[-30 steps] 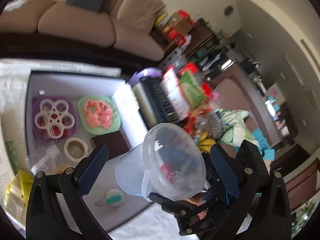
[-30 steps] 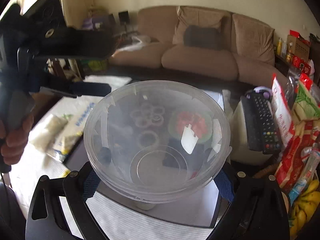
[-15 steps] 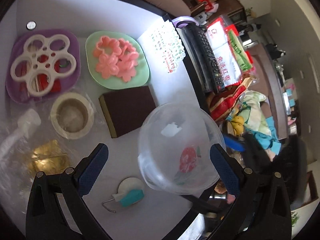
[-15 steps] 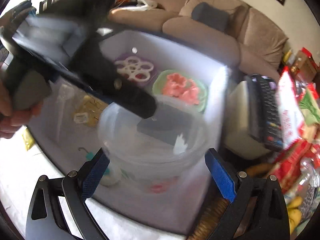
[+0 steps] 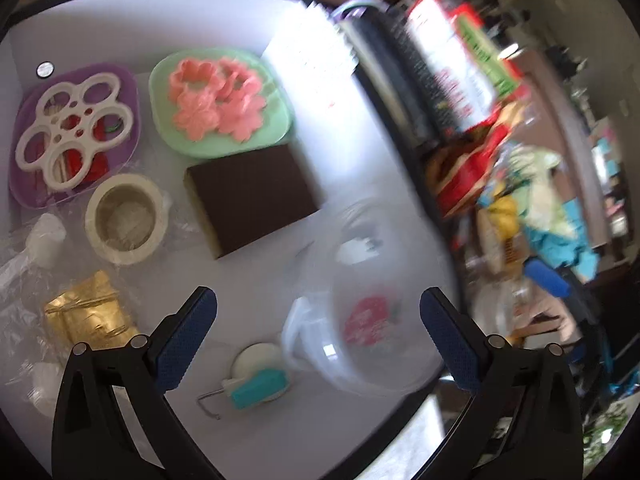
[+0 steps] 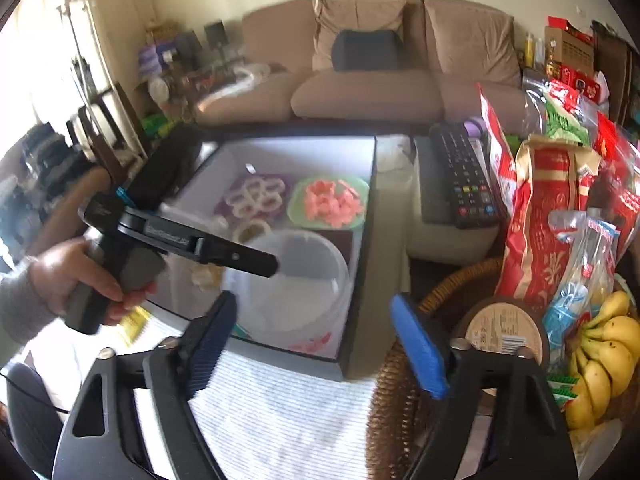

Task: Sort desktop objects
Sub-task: 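Lower the clear cup into the black box and open the right gripper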

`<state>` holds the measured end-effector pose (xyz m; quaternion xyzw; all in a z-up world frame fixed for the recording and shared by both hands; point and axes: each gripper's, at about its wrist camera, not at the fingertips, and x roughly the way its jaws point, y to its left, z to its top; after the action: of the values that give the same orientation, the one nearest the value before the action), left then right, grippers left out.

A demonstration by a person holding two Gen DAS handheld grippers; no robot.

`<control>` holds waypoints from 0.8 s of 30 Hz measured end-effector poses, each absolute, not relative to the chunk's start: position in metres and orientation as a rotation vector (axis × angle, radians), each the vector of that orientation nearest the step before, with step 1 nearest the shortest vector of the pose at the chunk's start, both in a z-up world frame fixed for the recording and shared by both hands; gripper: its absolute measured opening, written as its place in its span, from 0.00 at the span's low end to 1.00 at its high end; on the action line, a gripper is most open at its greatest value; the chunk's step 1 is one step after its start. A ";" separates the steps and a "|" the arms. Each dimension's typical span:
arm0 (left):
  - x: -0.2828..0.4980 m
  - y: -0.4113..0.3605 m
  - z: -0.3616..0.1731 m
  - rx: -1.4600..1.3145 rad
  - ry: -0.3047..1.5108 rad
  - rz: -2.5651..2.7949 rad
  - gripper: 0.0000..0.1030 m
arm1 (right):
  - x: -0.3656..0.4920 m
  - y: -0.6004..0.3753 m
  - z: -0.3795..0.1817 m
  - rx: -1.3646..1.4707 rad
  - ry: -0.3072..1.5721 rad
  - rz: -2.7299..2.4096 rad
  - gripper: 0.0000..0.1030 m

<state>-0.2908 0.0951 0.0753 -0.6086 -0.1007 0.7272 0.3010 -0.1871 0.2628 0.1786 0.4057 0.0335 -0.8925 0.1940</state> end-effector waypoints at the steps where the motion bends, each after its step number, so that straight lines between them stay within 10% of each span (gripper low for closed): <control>1: -0.288 0.099 0.076 -1.597 -0.239 1.937 1.00 | -0.190 0.260 0.174 1.167 0.096 -2.494 0.69; 13: -0.258 0.121 0.113 -1.489 -0.066 2.012 0.99 | -0.188 0.281 0.163 1.196 -0.151 -2.565 0.67; 24: -0.273 0.089 0.087 -1.629 -0.162 1.997 1.00 | -0.180 0.240 0.142 1.312 0.266 -2.552 0.64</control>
<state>-0.2731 0.0895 0.0873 -0.6064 -0.0602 0.7432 0.2761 -0.1799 0.2405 0.1423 0.4513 0.0917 -0.8782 0.1294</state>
